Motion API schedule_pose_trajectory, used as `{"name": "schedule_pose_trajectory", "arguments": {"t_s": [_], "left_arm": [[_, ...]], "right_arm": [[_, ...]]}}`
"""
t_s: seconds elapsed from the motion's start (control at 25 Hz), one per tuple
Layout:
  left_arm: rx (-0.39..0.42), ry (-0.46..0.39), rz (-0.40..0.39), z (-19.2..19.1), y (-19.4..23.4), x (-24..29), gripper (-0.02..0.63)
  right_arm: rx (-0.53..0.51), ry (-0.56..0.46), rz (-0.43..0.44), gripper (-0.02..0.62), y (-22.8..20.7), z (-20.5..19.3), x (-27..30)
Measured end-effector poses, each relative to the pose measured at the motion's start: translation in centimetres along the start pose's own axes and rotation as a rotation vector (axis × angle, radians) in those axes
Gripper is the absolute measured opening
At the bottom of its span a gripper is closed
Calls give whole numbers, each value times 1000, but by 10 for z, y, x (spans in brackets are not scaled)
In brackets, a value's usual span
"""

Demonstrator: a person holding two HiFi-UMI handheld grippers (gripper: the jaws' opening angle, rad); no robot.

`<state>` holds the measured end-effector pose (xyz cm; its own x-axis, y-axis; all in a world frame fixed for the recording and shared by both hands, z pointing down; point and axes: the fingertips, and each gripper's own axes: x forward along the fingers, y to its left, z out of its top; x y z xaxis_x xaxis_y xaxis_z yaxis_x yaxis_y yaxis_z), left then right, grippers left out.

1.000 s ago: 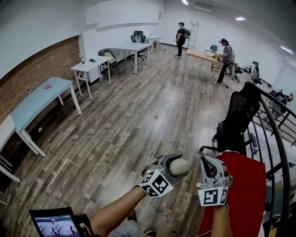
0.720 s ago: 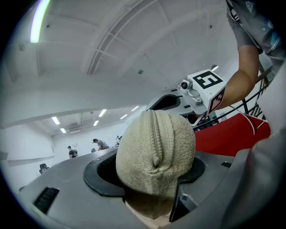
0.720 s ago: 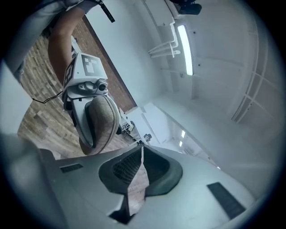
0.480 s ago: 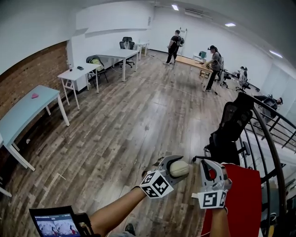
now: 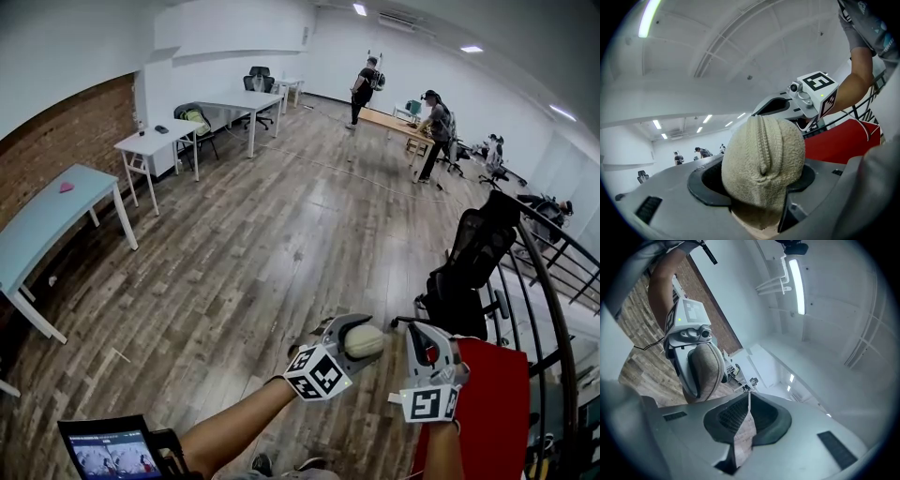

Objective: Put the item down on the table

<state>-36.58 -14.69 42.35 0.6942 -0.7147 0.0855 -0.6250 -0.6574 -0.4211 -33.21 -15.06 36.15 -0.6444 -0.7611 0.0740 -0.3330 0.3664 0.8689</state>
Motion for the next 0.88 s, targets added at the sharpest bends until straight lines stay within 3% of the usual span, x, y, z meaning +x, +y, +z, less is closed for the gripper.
{"name": "schedule_pose_trajectory", "arguments": {"t_s": [0.44,0.88], "left_arm": [[-5,74,-12,-37,28,67,307],[34,72,-35,-10,42,206,307]], "right_arm": [[61,-9,18,6,-12,-74,49],[65,1,-14,6,-94,-187,61]]}}
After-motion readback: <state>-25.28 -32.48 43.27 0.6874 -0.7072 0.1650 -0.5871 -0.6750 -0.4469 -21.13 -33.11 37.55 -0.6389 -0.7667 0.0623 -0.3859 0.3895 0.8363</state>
